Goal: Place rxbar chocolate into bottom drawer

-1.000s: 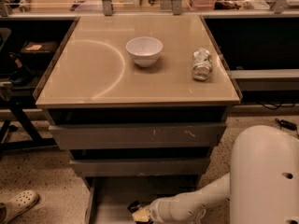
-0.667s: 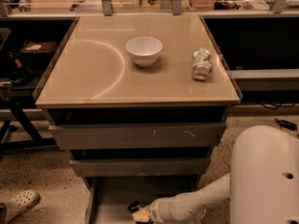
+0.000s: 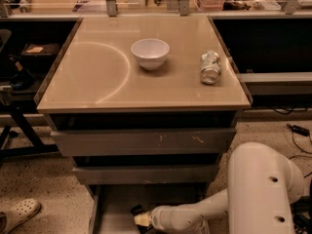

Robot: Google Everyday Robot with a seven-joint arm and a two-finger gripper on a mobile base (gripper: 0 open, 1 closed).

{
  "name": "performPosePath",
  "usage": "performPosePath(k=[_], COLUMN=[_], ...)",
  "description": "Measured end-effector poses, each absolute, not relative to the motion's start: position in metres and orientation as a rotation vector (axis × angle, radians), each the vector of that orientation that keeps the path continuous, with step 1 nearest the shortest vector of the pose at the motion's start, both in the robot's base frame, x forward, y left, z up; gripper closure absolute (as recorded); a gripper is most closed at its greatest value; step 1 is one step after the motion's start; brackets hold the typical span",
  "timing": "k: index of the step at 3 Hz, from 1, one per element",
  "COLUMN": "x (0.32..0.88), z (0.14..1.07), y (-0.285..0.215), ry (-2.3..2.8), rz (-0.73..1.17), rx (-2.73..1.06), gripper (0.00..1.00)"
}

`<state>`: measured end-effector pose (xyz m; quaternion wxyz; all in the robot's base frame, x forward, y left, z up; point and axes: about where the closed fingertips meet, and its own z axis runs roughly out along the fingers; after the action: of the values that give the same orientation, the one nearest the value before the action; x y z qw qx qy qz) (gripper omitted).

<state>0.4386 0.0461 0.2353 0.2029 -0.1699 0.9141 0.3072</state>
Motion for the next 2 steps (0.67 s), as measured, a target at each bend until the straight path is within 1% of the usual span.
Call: performPosePath(k=[2], x=[0.451], z=[0.177], y=[0.059], ry=[2.559], rz=[0.894], rx=[-0.340], gripper=[1.00])
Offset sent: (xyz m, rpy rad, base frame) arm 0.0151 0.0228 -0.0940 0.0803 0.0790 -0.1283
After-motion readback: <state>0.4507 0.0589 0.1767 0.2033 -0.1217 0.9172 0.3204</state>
